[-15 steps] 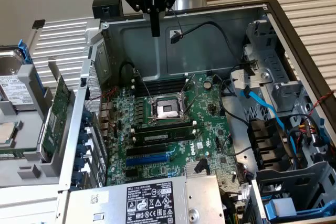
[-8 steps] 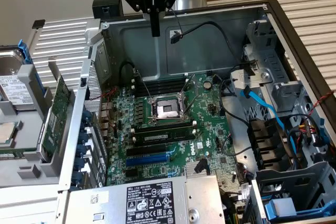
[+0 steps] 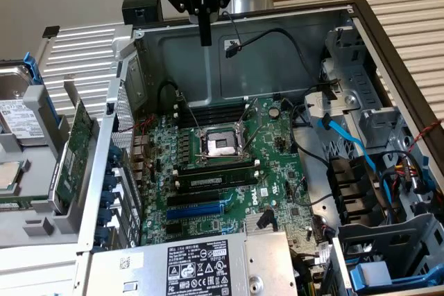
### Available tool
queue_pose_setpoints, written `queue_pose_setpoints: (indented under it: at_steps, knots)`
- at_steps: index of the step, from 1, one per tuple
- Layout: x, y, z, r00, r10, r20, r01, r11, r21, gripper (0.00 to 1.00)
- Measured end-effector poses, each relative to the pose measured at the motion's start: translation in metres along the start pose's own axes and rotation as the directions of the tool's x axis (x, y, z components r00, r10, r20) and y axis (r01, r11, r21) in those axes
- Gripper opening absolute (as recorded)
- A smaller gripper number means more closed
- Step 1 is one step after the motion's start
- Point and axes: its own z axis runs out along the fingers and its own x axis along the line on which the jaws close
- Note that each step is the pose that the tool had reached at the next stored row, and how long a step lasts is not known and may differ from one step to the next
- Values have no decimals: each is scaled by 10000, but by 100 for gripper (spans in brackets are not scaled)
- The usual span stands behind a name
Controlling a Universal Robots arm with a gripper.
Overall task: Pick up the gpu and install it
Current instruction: 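Reach for the gpu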
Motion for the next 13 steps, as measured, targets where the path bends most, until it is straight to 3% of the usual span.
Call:
queue_pose_setpoints:
  at_steps: [4,13]
  knots:
    - [125,-8,-3,10000,-1,1,1,10000,15,11]
    - [533,-39,-29,10000,0,-1,0,10000,13,11]
